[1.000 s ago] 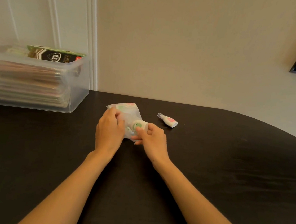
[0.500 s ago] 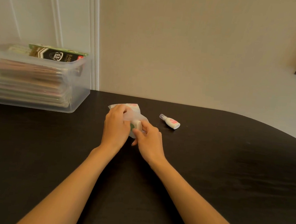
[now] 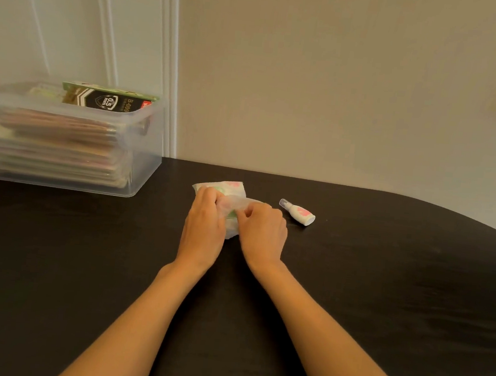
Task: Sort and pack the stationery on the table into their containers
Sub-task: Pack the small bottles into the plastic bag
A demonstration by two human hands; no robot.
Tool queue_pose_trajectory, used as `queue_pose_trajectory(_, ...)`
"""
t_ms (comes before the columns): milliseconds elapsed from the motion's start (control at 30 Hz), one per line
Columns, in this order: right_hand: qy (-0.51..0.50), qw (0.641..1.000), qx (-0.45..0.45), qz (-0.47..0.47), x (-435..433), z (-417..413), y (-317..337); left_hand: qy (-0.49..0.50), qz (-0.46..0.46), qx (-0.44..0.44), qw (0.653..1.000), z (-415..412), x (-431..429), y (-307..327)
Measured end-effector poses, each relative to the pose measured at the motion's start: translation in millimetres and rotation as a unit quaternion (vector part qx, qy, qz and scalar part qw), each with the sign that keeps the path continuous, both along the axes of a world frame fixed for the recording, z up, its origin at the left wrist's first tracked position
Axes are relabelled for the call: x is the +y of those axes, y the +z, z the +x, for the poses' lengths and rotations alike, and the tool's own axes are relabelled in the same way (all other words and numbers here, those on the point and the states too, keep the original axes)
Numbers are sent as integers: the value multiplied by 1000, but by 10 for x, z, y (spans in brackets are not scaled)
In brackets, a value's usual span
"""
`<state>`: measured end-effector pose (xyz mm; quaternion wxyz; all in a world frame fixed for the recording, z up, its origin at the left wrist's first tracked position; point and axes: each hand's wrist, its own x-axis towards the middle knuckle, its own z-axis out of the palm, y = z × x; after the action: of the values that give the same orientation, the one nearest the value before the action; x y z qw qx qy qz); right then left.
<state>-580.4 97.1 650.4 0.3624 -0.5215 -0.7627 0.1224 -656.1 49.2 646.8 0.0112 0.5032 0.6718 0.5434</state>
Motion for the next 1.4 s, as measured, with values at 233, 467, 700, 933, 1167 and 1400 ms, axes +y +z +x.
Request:
queue_pose_trajectory(233, 120, 984, 122, 48, -102, 321, -93, -3, -29, 36, 999, -77, 13, -73)
queue_pose_trajectory(467, 67, 996, 42, 44, 0, 423, -121, -23, -104, 96, 990, -10, -25, -81)
queue_pose_trajectory(700, 179, 975, 129, -38, 2, 405, -153, 30, -123, 148, 981, 19, 47, -95)
queue_pose_trajectory(933, 204, 896, 334, -210, 24, 490, -27, 55, -146, 204, 966, -7, 132, -59)
queue_pose_trajectory(1167, 245, 871, 346, -248, 1, 425, -36, 53, -137, 118, 982, -95, 193, 34)
queue_pose_trajectory(1400, 255, 854, 342, -299, 75, 426, 20, 59, -164, 154, 973, -141, 261, -2)
